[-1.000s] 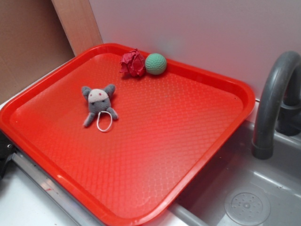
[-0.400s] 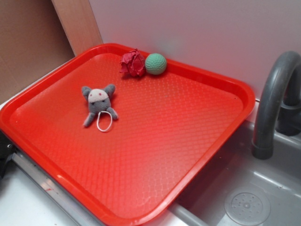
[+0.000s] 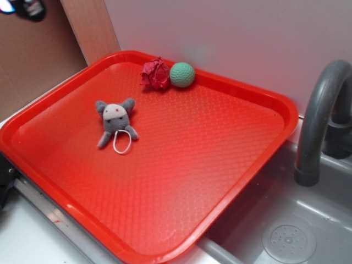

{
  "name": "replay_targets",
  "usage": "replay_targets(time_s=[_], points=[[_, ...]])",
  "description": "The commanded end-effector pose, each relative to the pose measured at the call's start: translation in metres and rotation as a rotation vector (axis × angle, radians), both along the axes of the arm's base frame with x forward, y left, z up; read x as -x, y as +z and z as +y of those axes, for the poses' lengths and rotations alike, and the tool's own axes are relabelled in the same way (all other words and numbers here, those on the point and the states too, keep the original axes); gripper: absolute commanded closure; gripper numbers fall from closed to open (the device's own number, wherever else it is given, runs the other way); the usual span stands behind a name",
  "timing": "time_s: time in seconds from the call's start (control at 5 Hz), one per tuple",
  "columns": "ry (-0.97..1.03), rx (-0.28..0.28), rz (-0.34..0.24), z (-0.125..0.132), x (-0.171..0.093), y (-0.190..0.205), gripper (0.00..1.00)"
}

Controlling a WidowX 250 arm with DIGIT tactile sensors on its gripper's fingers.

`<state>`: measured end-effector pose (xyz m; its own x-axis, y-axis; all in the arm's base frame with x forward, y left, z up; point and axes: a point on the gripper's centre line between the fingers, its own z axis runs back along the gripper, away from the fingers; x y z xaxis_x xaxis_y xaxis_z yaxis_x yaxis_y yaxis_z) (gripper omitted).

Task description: Grab the green ball.

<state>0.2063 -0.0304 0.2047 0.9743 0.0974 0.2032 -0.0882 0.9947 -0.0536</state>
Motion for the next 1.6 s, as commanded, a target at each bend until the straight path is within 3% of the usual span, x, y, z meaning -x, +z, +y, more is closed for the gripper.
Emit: replay_targets(time_s=[0.0,0.2,0.6,0.8,1.0,1.2,1.4], points=[[-0.018,0.068,-0.034,-0.009,-0.065,-0.043,0.0],[-0.122,0.058,-0.08,-0.03,-0.096,-0.065,0.0],[-0.208,0.103,-0.092,-0.074,-0.133,-0.092,0.0],[-0.19,0.114,-0.093,-0.082,-0.15,-0.098,0.0],[-0.179,0.093,-0.099,-0.076,-0.17,-0.107,0.0],[-0.173,0.013,-0.097,-0.067,-0.186,-0.119,0.0],[-0.18,-0.031,-0.055,-0.061,-0.186,-0.142,0.0]])
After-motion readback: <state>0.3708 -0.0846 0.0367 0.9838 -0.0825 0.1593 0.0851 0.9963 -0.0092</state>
